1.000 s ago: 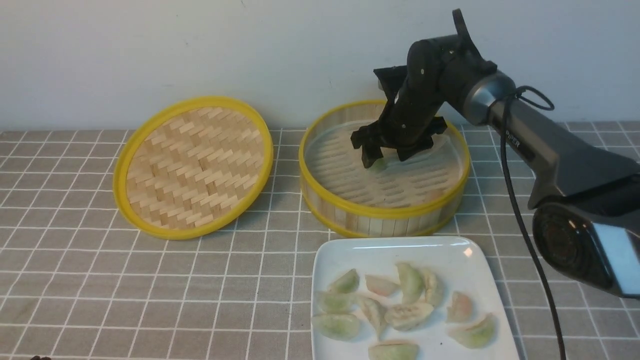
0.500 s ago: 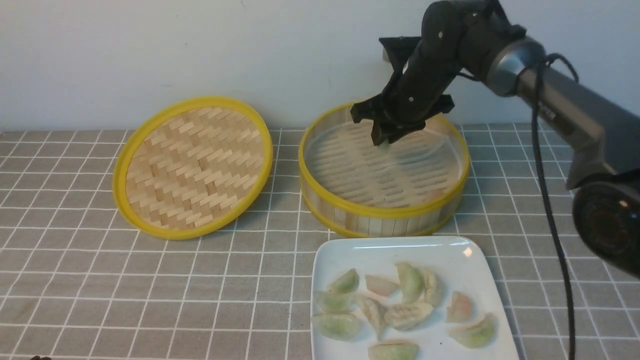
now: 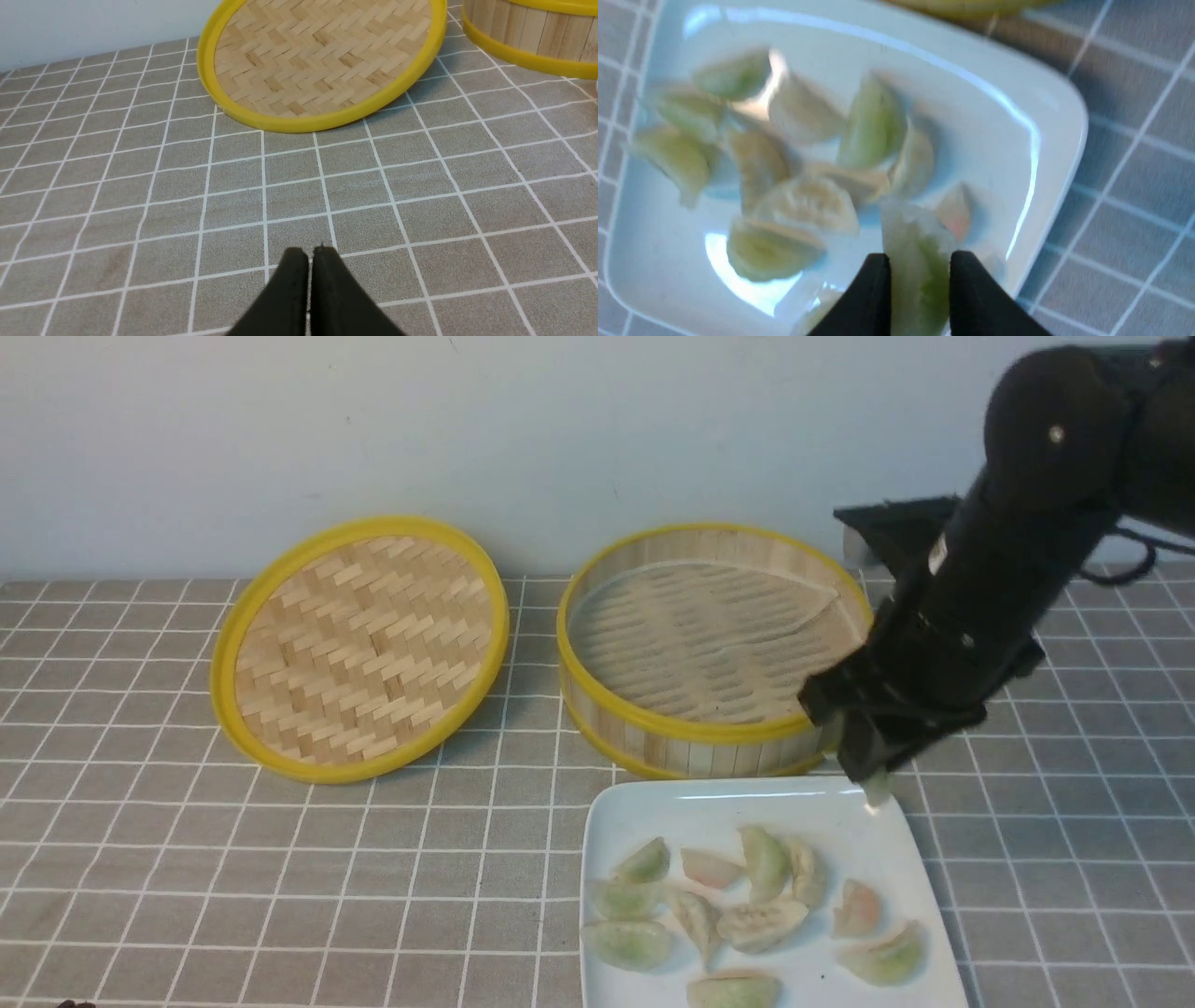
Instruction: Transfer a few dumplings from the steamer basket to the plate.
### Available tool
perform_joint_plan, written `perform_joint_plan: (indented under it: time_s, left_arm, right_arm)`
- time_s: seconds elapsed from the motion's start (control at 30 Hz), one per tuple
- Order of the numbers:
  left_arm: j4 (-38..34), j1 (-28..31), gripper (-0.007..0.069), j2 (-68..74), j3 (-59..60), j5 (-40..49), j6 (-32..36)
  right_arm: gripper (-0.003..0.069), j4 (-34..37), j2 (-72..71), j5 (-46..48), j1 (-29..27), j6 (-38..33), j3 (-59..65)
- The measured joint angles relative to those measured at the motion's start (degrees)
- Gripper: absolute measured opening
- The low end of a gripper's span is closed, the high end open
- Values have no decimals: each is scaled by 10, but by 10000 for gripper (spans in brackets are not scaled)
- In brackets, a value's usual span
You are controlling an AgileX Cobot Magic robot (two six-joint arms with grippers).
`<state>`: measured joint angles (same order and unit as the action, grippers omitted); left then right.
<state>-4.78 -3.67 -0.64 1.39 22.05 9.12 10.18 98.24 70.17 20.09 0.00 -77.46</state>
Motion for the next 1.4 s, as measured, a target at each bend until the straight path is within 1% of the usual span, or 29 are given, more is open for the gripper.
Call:
perform_joint_plan:
  time_s: [0.07,0.13,0.17,0.27,0.33,0.43,0.5,0.6,0.63,0.67,0.7,0.77,0.87,0.9,0.93,1.0,1.07,1.17,1.27,1.33,1.37,1.4]
  left_arm:
    - [0,0,-5,0,0,0,0]
    - [0,0,-5,0,0,0,0]
    - [0,0,-5,0,0,0,0]
    - [0,0,-5,0,0,0,0]
    - [0,0,-5,0,0,0,0]
    - [0,0,-5,0,0,0,0]
    - [0,0,-5,0,0,0,0]
    - [0,0,-5,0,0,0,0]
    - [0,0,-5,0,0,0,0]
    - [0,0,-5,0,0,0,0]
    - [0,0,-5,0,0,0,0]
    - [0,0,-5,0,0,0,0]
    - [0,0,-5,0,0,0,0]
    - [0,0,-5,0,0,0,0]
    - [0,0,-5,0,0,0,0]
    - [0,0,-5,0,0,0,0]
    - [0,0,-5,0,0,0,0]
    - [0,0,-5,0,0,0,0]
    - [0,0,-5,0,0,0,0]
    - [0,0,-5,0,0,0,0]
    - [0,0,-5,0,0,0,0]
    - [0,0,-5,0,0,0,0]
  right_arm:
    - [143,0,-17,-35,0,0,47]
    - [143,0,-18,-49,0,0,59]
    - [143,0,-13,-71,0,0,68]
    - [143,1,0,-97,0,0,70]
    - [143,-7,18,-146,0,0,70]
    - [150,-16,30,-175,0,9,70]
    - [182,-24,48,-193,0,25,70]
    - [229,-26,60,-197,0,29,70]
    - [276,-29,66,-201,0,30,70]
    - [282,-29,66,-201,0,31,70]
    - [303,-33,67,-204,0,31,70]
    - [364,-39,66,-203,0,31,69]
    - [373,-41,61,-183,0,21,63]
    - [352,-41,41,-160,0,13,57]
    - [342,-41,41,-158,0,11,57]
    - [259,-41,-4,-139,0,5,53]
    - [138,-41,-62,-128,0,0,53]
    - [25,-41,-156,-114,0,0,53]
    - [-6,-41,-271,-103,0,15,56]
    - [-12,-41,-346,-105,0,29,69]
    - [-12,-41,-355,-107,0,29,71]
    - [-12,-41,-417,-120,0,37,91]
